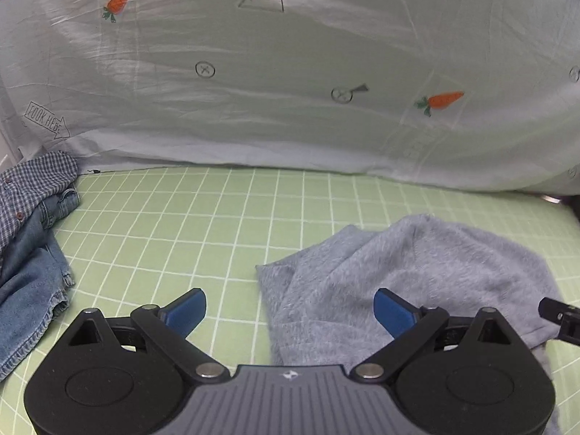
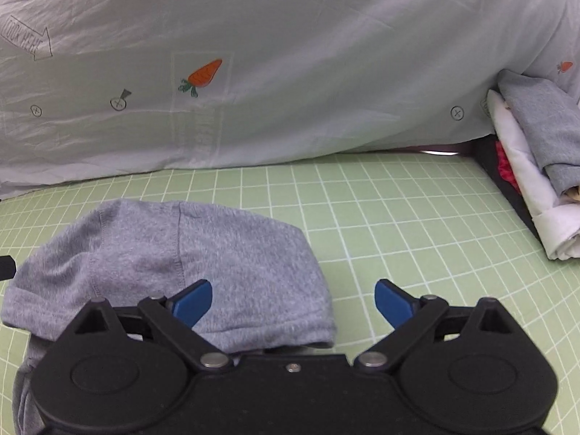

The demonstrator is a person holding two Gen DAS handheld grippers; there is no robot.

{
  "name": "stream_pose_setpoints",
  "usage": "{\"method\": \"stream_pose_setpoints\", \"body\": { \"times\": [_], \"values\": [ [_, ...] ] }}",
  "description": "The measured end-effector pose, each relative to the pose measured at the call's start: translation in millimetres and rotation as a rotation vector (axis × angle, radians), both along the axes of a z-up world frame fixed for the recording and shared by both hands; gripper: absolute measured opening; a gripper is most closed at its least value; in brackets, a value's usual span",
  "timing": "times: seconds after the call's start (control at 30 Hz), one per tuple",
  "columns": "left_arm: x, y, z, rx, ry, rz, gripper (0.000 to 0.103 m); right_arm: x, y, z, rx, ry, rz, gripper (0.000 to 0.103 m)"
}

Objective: Fold clothes

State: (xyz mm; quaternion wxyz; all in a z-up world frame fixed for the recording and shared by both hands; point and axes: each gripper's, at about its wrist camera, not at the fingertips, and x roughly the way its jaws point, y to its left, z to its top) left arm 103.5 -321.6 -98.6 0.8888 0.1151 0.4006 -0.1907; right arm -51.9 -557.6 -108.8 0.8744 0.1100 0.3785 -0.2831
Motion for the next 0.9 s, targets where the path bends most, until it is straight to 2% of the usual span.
{"method": "stream_pose_setpoints", "body": {
  "times": [0.07, 0.17, 0.23, 0.37, 0.47, 0.57, 0.67, 0.9],
  "values": [
    [8, -8, -21, 0.090, 0.065, -0.002, 0.098, 12, -4, -17, 0.039, 0.068, 0.006, 0.097],
    [16, -4, -34, 0.056, 0.167, 0.014, 0.098, 19, -6, -28, 0.082, 0.100, 0.007, 0.097],
    [16, -1, -30, 0.020, 0.183, 0.020, 0.098, 19, -4, -23, 0.081, 0.088, 0.014, 0.097],
    [4, 6, -9, 0.004, 0.153, -0.009, 0.098, 8, 3, -6, 0.084, 0.055, 0.019, 0.097],
    [-14, 22, 9, -0.029, 0.156, -0.013, 0.098, -14, 15, 9, 0.093, 0.032, 0.028, 0.098],
    [-41, 39, 12, -0.020, 0.177, -0.021, 0.098, -41, 27, 17, 0.116, 0.028, 0.048, 0.100],
    [-70, 56, 11, -0.004, 0.204, -0.022, 0.098, -73, 40, 11, 0.156, 0.061, 0.052, 0.100],
    [-136, 103, -20, 0.041, 0.303, 0.027, 0.098, -142, 75, -20, 0.243, 0.144, 0.048, 0.100]
  ]
}}
